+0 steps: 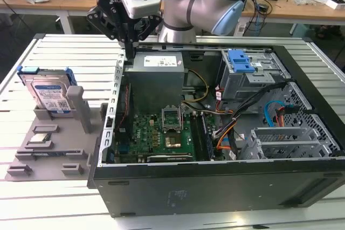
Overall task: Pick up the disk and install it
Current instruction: 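Reach for the disk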
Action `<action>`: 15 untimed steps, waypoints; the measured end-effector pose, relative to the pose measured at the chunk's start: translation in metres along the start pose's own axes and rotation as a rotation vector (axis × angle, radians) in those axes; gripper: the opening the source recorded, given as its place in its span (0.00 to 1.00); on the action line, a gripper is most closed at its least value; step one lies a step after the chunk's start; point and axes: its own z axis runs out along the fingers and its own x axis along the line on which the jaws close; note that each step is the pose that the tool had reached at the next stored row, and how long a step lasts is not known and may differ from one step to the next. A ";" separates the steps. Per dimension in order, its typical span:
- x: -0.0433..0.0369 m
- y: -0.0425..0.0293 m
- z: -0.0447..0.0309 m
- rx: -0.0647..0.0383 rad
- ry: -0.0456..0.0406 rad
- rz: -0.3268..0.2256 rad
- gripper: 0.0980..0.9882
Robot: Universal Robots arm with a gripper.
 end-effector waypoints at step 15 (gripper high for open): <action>0.0322 -0.0024 -0.0009 0.000 0.0000 0.000 0.01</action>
